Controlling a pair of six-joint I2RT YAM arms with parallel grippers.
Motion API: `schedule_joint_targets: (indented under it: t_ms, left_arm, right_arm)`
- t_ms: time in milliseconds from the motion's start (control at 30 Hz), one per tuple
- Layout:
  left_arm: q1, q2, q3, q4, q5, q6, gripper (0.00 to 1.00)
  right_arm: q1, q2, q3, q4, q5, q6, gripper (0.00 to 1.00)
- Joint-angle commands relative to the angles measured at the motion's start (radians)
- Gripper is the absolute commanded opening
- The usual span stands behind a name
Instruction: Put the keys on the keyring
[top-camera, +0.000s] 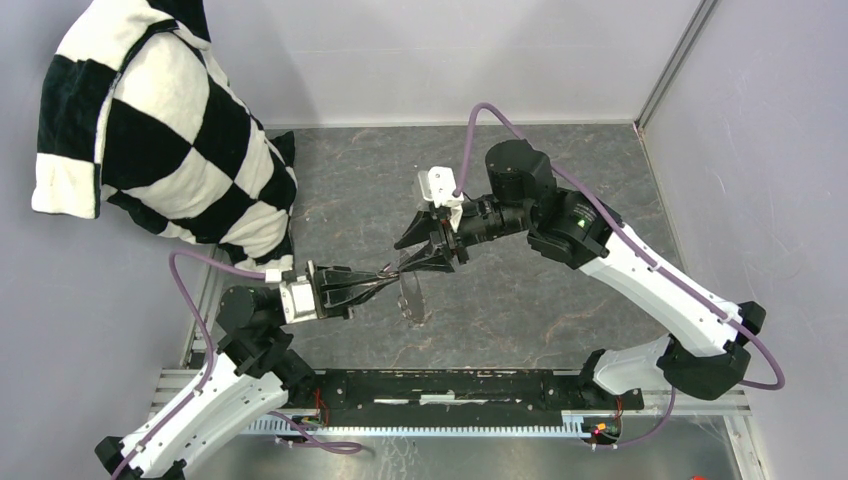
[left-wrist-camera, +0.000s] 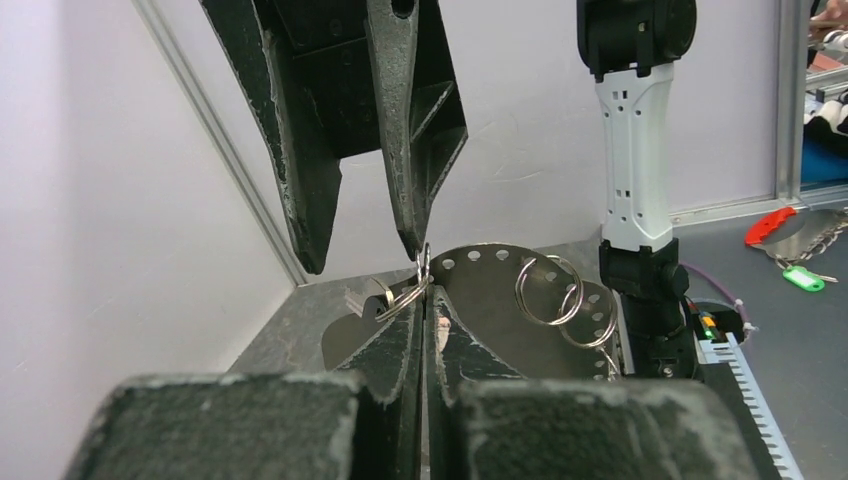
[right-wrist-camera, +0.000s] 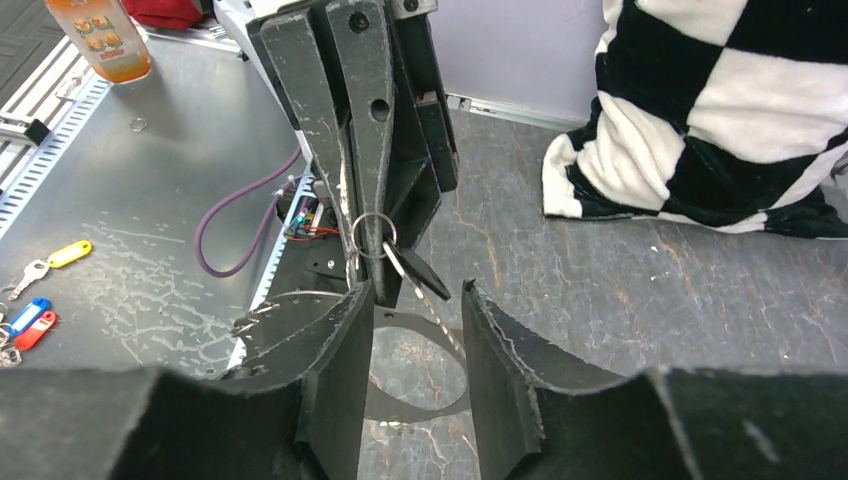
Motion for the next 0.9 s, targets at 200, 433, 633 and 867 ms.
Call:
schedule_joint_targets:
  t_ms: [200, 433, 633, 867]
  left_arm:
    - [-0.006, 0.013, 0.039, 0.029, -0.024, -0.034, 0.02]
    - [-0.006, 0.021, 0.052, 0.027, -0.044, -0.038, 0.02]
    - [-0.005, 0.019, 0.051, 0.029, -0.031, -0.032, 0.02]
    - [-0.005, 0.023, 0.058, 0.033, -0.034, -0.033, 0.02]
  right_arm:
    - [0.065, -0.006, 0.055, -0.042, 0.089, -0.061, 0.39]
    - [0.071, -0.012, 0.09, -0.09, 0.115, -0.065, 0.43]
    - [0.07, -0.036, 0.145, -0.115, 0.176, -0.078, 0.51]
    - [0.069, -0.017, 0.125, -0.126, 0.079, -0.061, 0.47]
